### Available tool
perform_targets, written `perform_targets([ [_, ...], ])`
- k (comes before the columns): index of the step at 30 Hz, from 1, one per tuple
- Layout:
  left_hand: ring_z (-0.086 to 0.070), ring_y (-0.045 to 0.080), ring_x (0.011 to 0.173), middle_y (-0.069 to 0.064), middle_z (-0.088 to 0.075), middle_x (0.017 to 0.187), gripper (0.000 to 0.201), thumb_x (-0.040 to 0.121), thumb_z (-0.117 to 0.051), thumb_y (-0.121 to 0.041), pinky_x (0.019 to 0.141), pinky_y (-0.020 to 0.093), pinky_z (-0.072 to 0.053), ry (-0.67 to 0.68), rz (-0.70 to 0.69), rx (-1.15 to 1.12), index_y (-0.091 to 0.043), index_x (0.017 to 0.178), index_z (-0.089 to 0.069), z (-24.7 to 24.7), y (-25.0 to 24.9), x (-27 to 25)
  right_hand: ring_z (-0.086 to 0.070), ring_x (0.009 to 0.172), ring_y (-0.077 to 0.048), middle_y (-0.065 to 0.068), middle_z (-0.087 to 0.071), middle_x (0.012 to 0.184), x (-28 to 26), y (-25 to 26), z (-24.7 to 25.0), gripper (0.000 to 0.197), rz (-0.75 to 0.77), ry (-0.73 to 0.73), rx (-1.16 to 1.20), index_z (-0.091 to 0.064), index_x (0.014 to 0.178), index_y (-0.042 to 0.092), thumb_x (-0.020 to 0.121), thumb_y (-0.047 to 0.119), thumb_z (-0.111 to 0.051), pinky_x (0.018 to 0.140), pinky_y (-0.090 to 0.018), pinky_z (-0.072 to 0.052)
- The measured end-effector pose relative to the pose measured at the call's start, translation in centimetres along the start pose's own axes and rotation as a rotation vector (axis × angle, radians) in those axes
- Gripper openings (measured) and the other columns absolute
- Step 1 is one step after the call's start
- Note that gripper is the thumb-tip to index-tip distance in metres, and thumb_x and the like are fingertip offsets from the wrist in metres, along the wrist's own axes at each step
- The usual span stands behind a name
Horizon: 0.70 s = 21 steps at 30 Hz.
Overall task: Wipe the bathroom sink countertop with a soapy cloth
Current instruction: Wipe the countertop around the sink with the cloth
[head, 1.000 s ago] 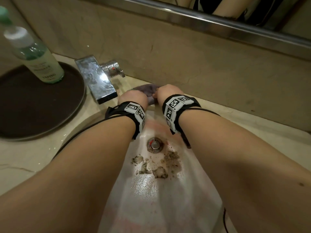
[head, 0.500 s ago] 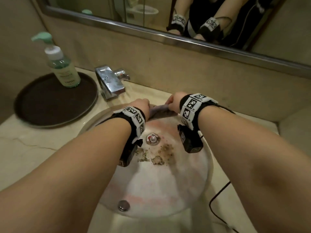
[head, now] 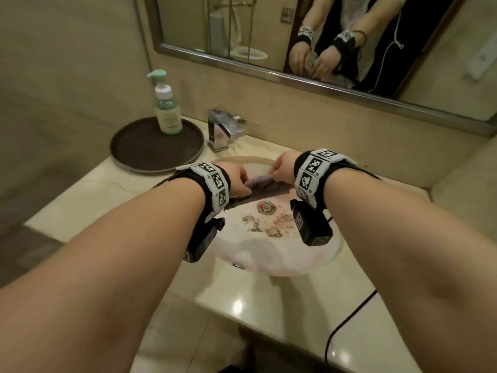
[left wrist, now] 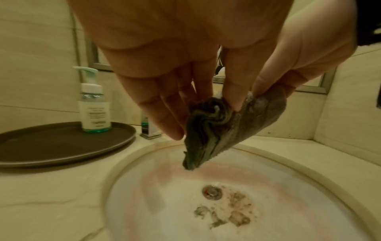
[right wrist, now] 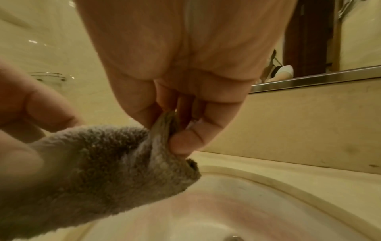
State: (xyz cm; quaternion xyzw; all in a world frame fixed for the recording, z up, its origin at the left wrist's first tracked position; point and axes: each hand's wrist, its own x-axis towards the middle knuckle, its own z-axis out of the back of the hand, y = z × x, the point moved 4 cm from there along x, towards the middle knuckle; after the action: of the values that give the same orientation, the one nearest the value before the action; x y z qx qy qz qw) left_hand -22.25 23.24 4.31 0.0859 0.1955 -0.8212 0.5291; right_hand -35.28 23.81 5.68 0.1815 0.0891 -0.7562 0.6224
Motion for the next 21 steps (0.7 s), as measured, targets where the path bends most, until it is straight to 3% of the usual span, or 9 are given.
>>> perform_targets([
  [3, -0.062, 0.027, 0.107, 0.007, -0.068, 0.115, 0.036, 0.085, -0.057, -0.031, 0.089, 0.032, -0.049, 0.020, 0.030, 0.033, -0.016, 0.118, -0.064, 0.2, 3.4, -3.0, -0.059, 0.096, -0.017, -0.011, -0.064, 0.124, -1.1, 3.6, -1.1, 0.034, 0.072, 0.020, 0.175, -0.063, 0.120, 0.011, 0.089, 0.020, -0.054, 0.094, -0.031, -0.049],
  [6, -0.062, 0.026, 0.107, 0.007, -0.068, 0.114, 0.032, 0.086, -0.058, -0.028, 0.085, 0.029, -0.048, 0.006, 0.068, 0.090, -0.018, 0.115, -0.065, 0.8, 7.0, -5.0, -0.051, 0.091, -0.014, -0.011, -0.062, 0.127, -1.9, 7.8, -1.9, 0.036, 0.150, 0.051, 0.271, -0.062, 0.122, 0.011, 0.087, 0.013, -0.058, 0.094, -0.032, -0.048],
  [12, -0.060, 0.029, 0.110, 0.011, -0.065, 0.118, 0.030, 0.088, -0.057, -0.022, 0.086, 0.031, -0.047, -0.033, 0.169, 0.139, -0.011, 0.116, -0.060, 2.6, 15.6, -6.1, -0.065, 0.108, -0.028, -0.013, -0.067, 0.118, -0.6, 17.4, -3.1, 0.033, 0.202, 0.070, 0.210, -0.067, 0.115, 0.011, 0.085, 0.021, -0.057, 0.096, -0.039, -0.051],
  [17, -0.056, 0.035, 0.111, 0.014, -0.051, 0.125, 0.028, 0.089, -0.056, -0.018, 0.090, 0.038, -0.045, -0.101, 0.250, 0.095, -0.010, 0.116, -0.053, 3.5, 23.4, -5.4, -0.063, 0.110, -0.023, -0.005, -0.067, 0.119, 1.4, 25.0, -3.0, 0.032, 0.238, 0.053, 0.152, -0.066, 0.118, 0.019, 0.090, 0.027, -0.053, 0.098, -0.033, -0.050],
  [21, -0.057, 0.036, 0.102, 0.013, -0.039, 0.125, 0.028, 0.088, -0.054, -0.008, 0.081, 0.038, -0.044, -0.126, 0.281, 0.080, -0.008, 0.116, -0.048, 3.4, 29.1, -4.1, -0.059, 0.114, -0.024, -0.006, -0.065, 0.122, 3.9, 29.9, -3.5, 0.031, 0.259, 0.041, 0.136, -0.064, 0.119, 0.021, 0.091, 0.020, -0.051, 0.096, -0.031, -0.046],
])
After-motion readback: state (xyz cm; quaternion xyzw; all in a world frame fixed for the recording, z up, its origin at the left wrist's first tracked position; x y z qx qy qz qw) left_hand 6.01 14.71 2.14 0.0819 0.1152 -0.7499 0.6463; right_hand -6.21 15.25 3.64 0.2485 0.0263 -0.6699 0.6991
